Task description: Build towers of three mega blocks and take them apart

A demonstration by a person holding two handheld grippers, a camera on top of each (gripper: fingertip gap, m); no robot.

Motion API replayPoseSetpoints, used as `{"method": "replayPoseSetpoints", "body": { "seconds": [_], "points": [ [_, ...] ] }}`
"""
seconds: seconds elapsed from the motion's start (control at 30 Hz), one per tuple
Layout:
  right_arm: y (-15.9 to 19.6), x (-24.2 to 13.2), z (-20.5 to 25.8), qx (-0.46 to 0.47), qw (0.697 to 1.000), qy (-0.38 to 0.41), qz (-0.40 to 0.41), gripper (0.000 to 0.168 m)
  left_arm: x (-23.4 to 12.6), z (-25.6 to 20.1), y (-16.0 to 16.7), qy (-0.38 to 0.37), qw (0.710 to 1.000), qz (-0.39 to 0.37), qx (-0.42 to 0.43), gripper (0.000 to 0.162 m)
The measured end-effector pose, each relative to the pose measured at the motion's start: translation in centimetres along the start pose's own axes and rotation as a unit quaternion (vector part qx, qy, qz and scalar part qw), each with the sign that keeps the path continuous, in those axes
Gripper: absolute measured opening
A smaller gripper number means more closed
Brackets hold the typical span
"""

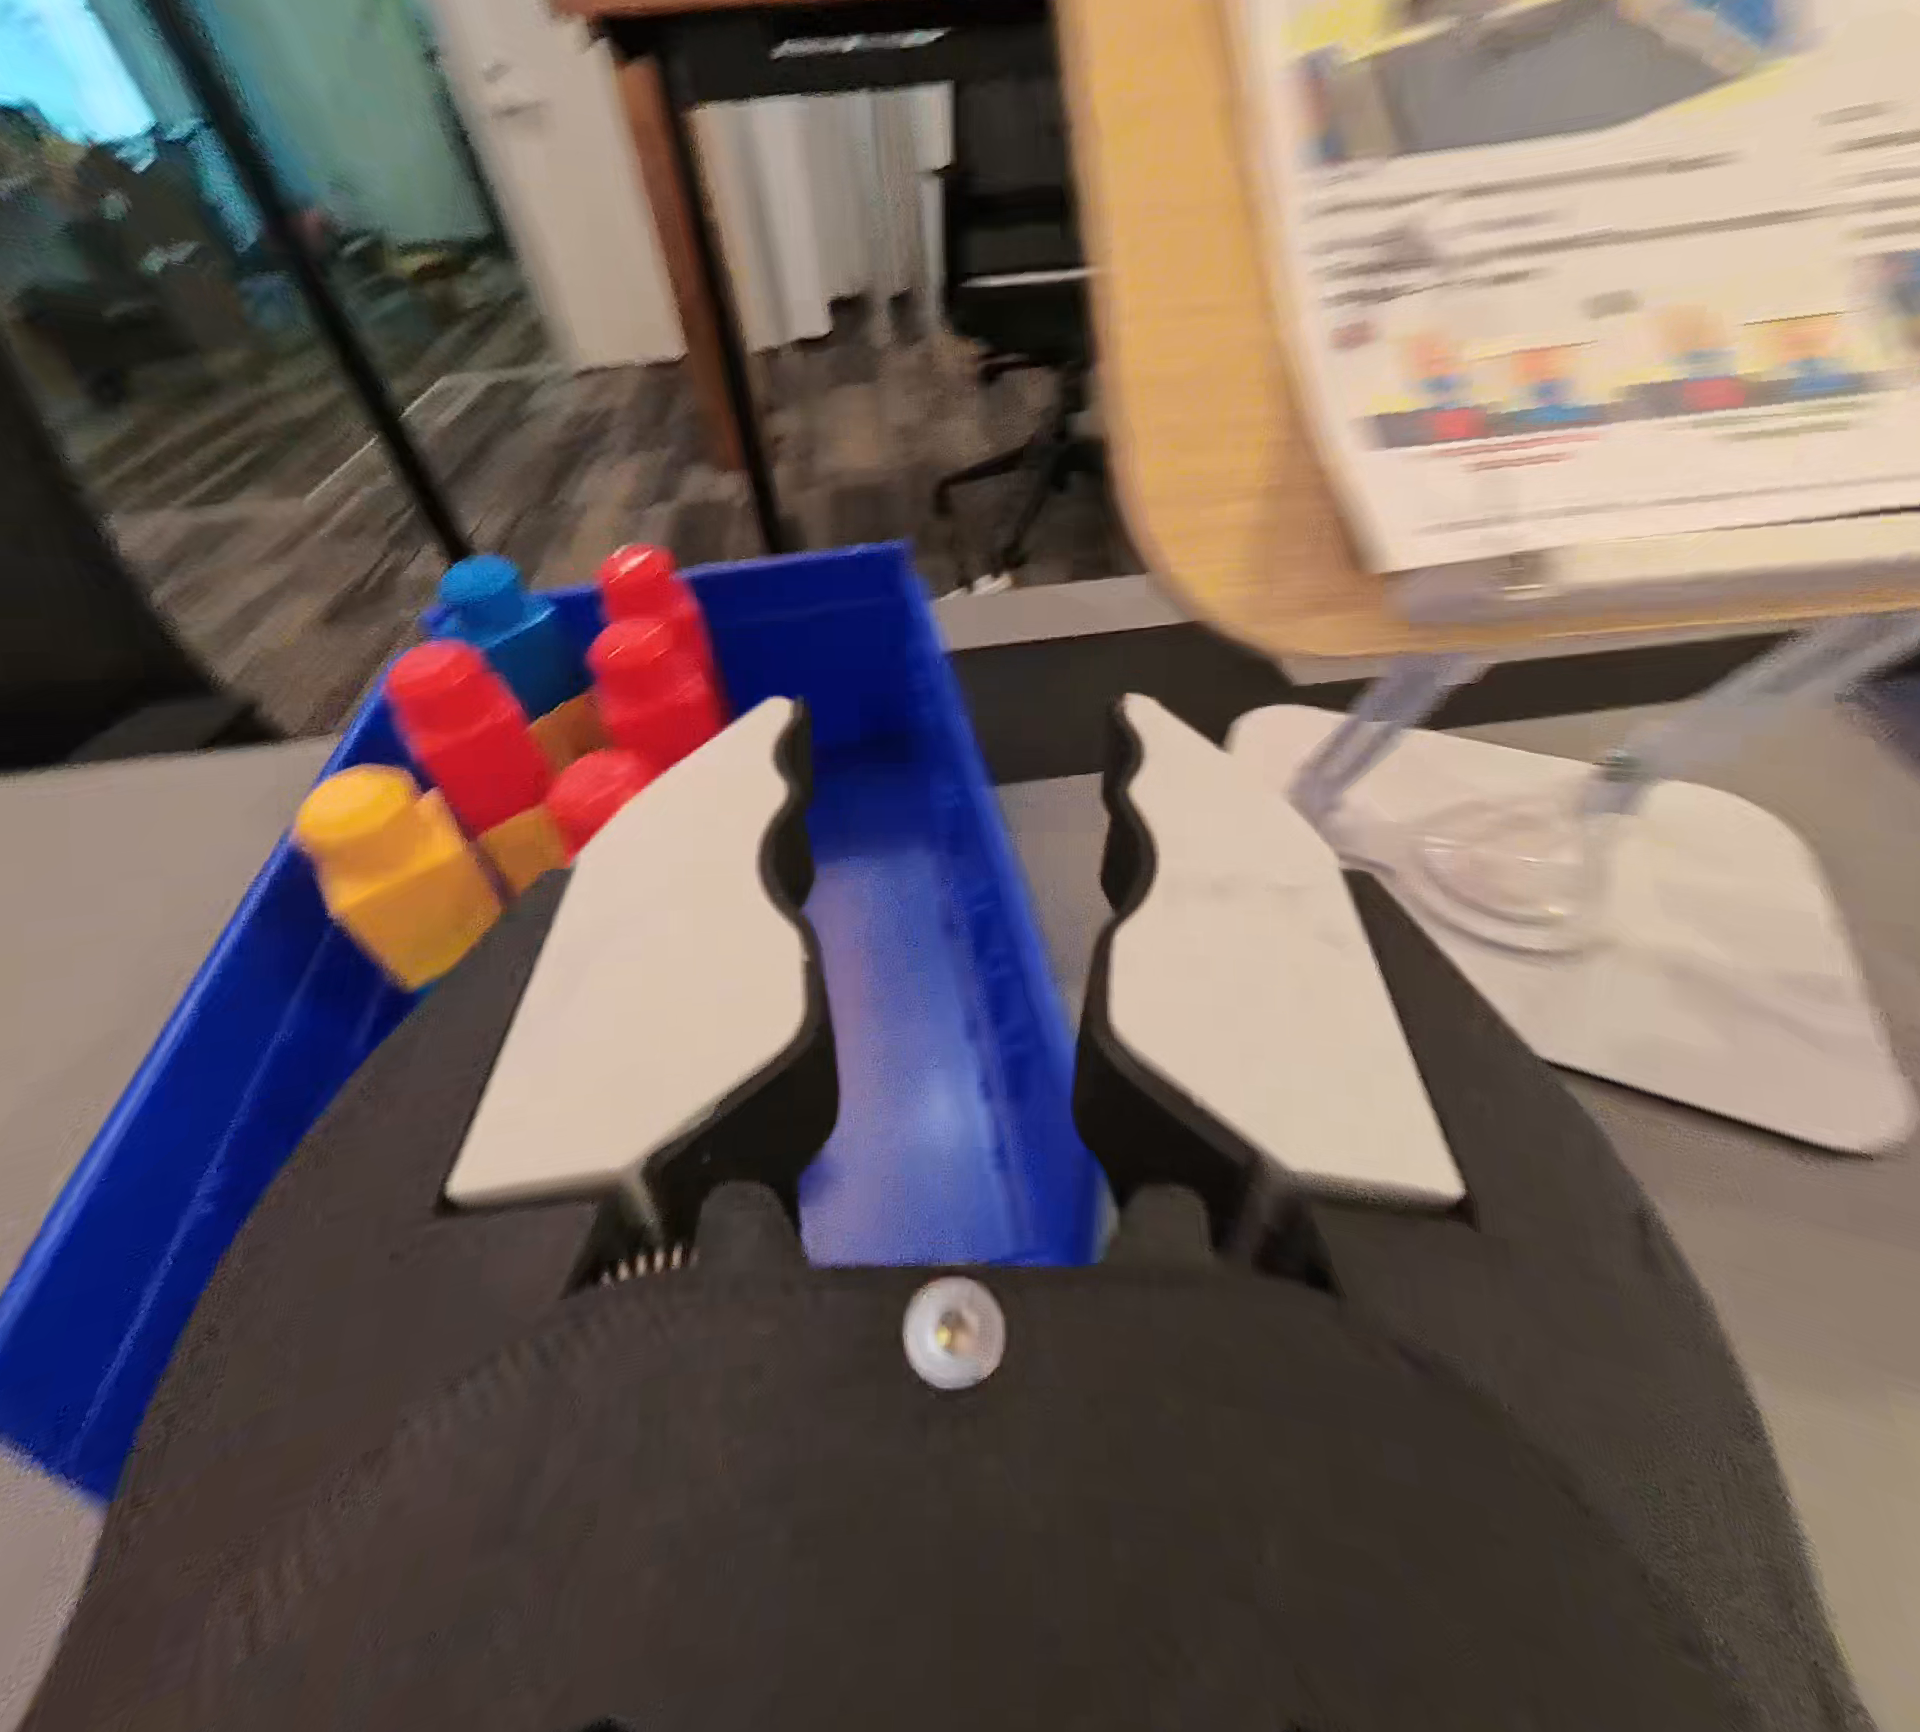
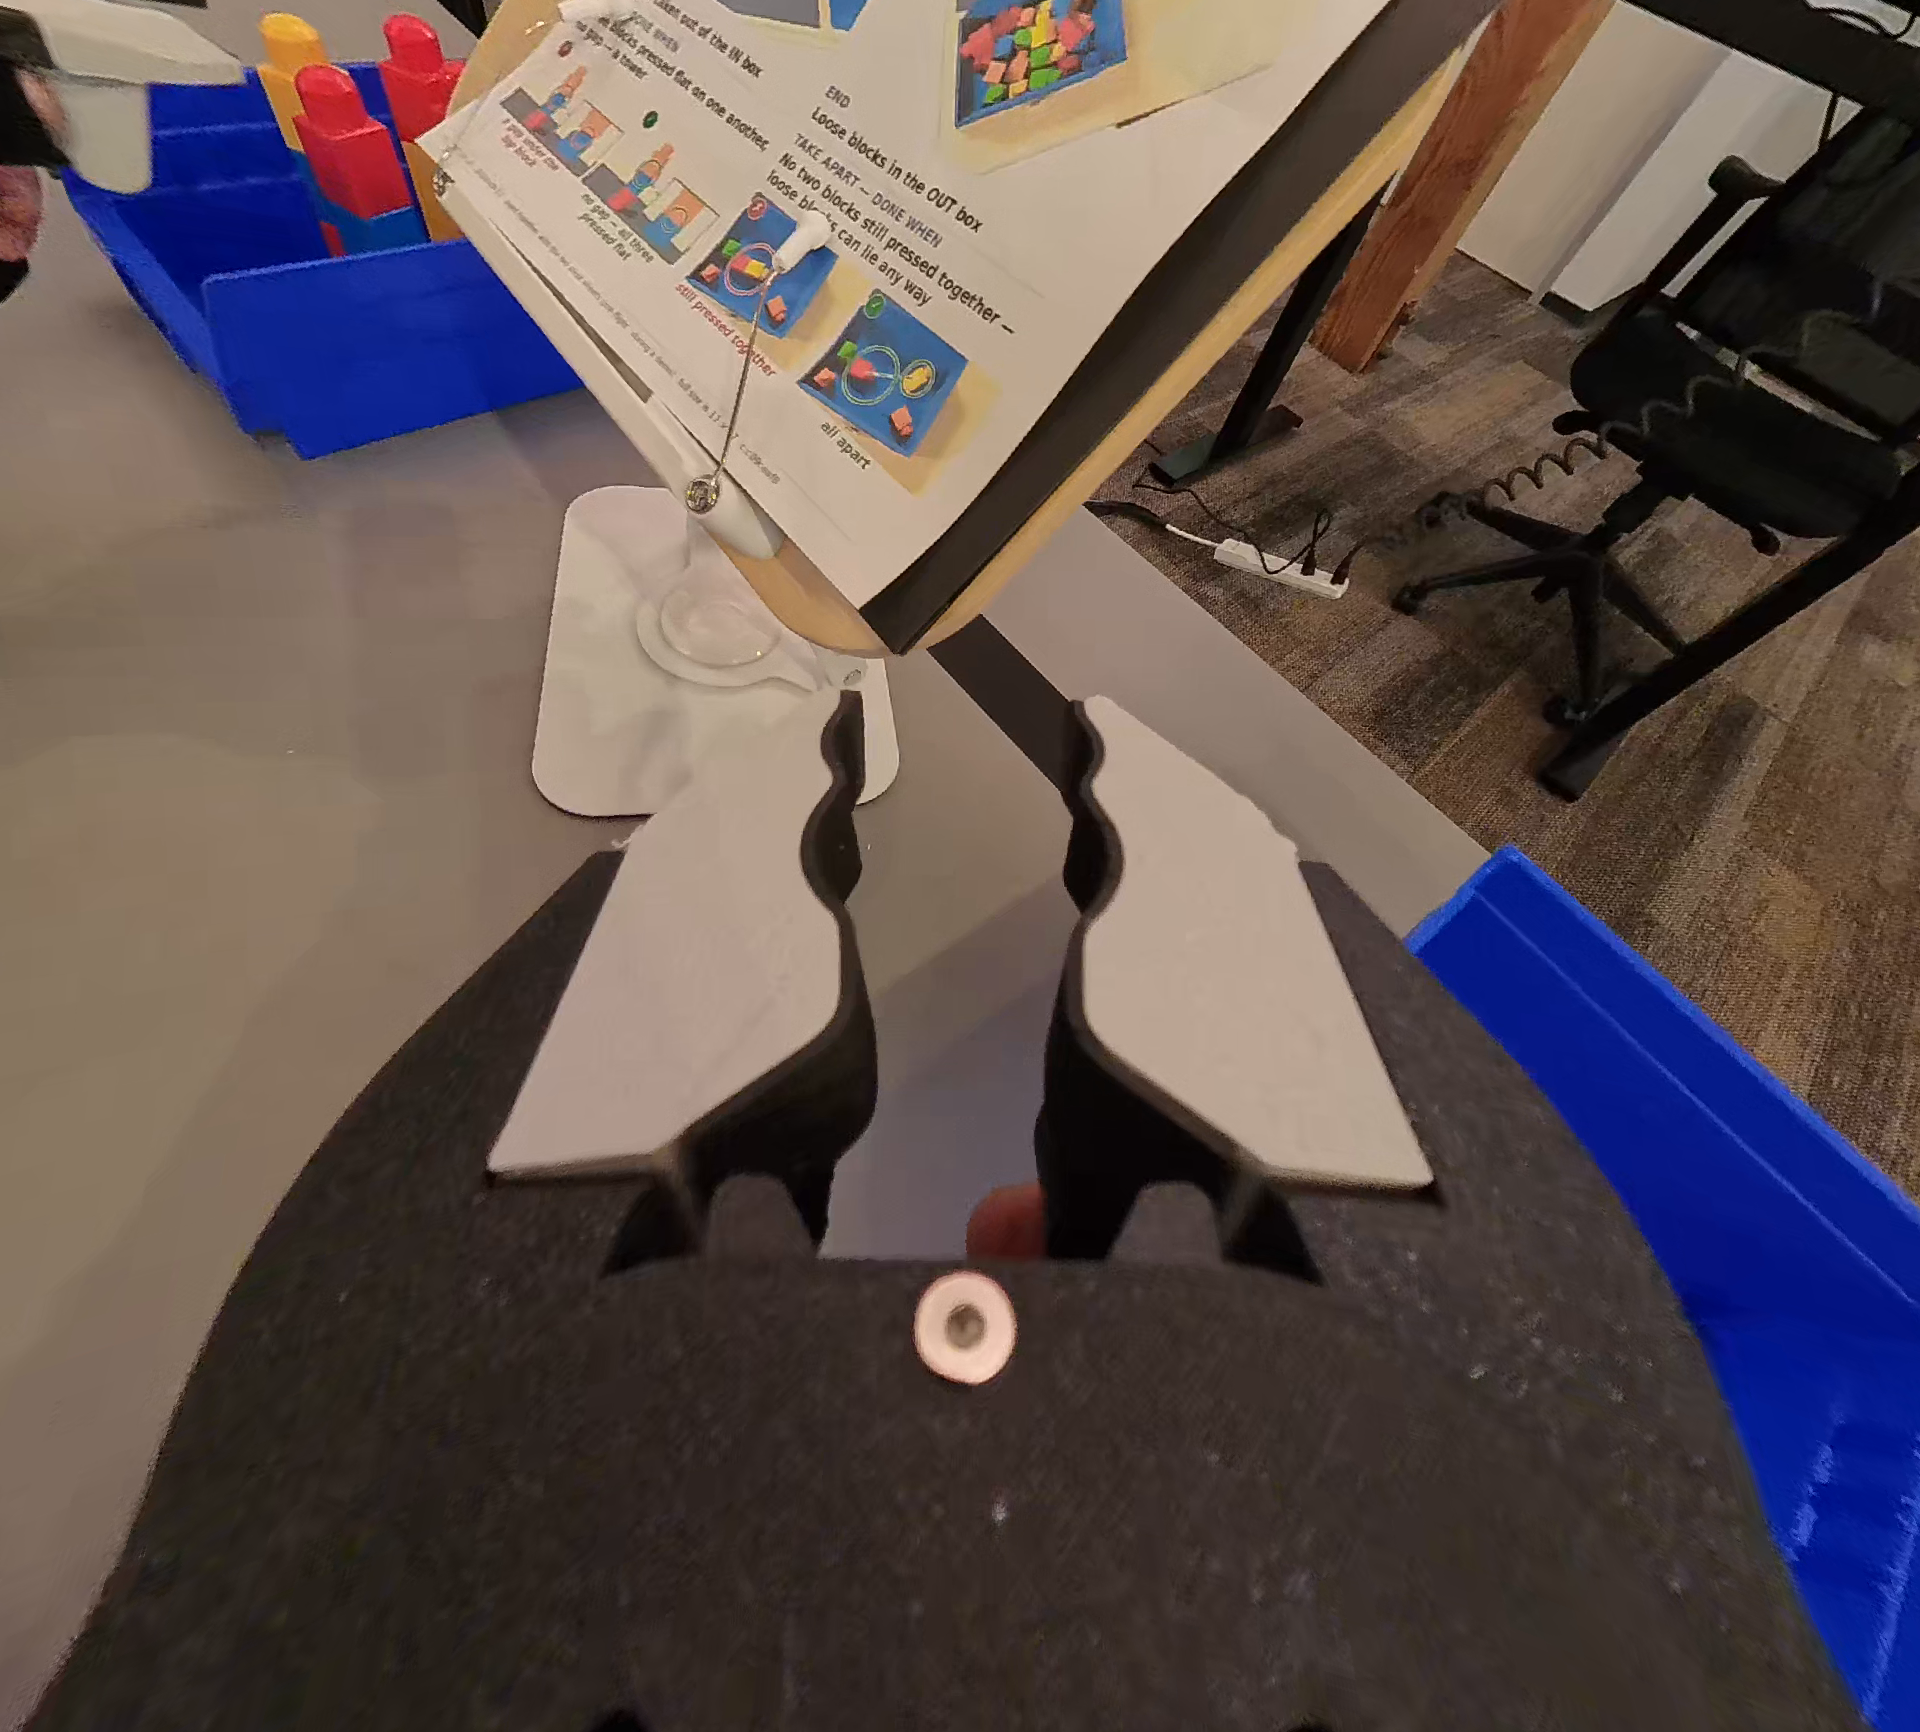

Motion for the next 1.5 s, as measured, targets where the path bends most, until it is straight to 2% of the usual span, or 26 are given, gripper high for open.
{"method": "replayPoseSetpoints", "body": {
  "seconds": [0.1, 0.2, 0.33, 0.5, 0.57, 0.6, 0.77, 0.87, 0.97, 1.1, 1.2, 1.33, 1.5],
  "points": [
    [0.0, 0.2, 0.2, -0.001, 1.000, -0.004, 0.000, 0.036, 1.9, 3.5, 2.7, -0.043, 0.997, 0.060, -0.035, 0.070],
    [0.0, 0.4, 0.3, 0.000, 1.000, -0.008, 0.001, 0.036, 3.6, 5.6, 5.0, -0.086, 0.990, 0.101, -0.038, 0.078],
    [0.1, 0.6, 0.4, 0.001, 1.000, -0.010, 0.002, 0.036, 4.7, 6.7, 6.0, -0.112, 0.985, 0.126, -0.039, 0.081],
    [0.0, 0.7, 0.5, 0.002, 1.000, -0.015, 0.000, 0.036, 6.2, 7.8, 7.0, -0.122, 0.977, 0.173, -0.035, 0.069],
    [0.0, 0.8, 0.5, 0.001, 1.000, -0.015, 0.001, 0.036, 6.6, 7.9, 6.9, -0.121, 0.974, 0.189, -0.022, 0.054],
    [0.0, 0.8, 0.6, 0.001, 1.000, -0.015, -0.001, 0.036, 6.8, 7.9, 7.0, -0.117, 0.974, 0.195, -0.015, 0.038],
    [-0.4, 0.6, 0.9, -0.005, 1.000, -0.017, -0.005, 0.036, 6.4, 7.6, 6.1, -0.093, 0.979, 0.182, -0.013, 0.037],
    [-1.2, 0.4, 1.9, -0.016, 0.999, -0.039, -0.027, 0.036, 5.4, 6.5, 3.7, -0.048, 0.985, 0.167, 0.000, 0.037],
    [-2.1, 0.5, 3.5, -0.027, 0.995, -0.077, -0.048, 0.038, 3.4, 4.6, -1.0, 0.010, 0.991, 0.131, 0.013, 0.037],
    [-3.4, 1.0, 6.8, -0.047, 0.986, -0.143, -0.076, 0.041, 0.0, -1.2, -6.9, 0.158, 0.984, 0.076, 0.034, 0.037],
    [-4.0, 1.9, 9.6, -0.041, 0.972, -0.211, -0.089, 0.045, -1.9, -6.6, -8.8, 0.266, 0.960, 0.062, 0.061, 0.037],
    [-4.1, 3.4, 12.8, -0.023, 0.953, -0.284, -0.099, 0.051, -3.4, -13.9, -9.3, 0.422, 0.902, 0.060, 0.067, 0.037],
    [-3.1, 5.2, 15.3, -0.021, 0.939, -0.336, -0.074, 0.056, -4.6, -20.4, -8.3, 0.537, 0.836, 0.076, 0.088, 0.037]
  ]
}}
Point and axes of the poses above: each gripper's, where its closed fingertips meet, x out along the fingers, y out of its underside, z = x × y across the jaws, the point moved 6 cm from there along -x, back along the fingers, and after that the axes turned 1 degree about -x, right-handed, at the moved point
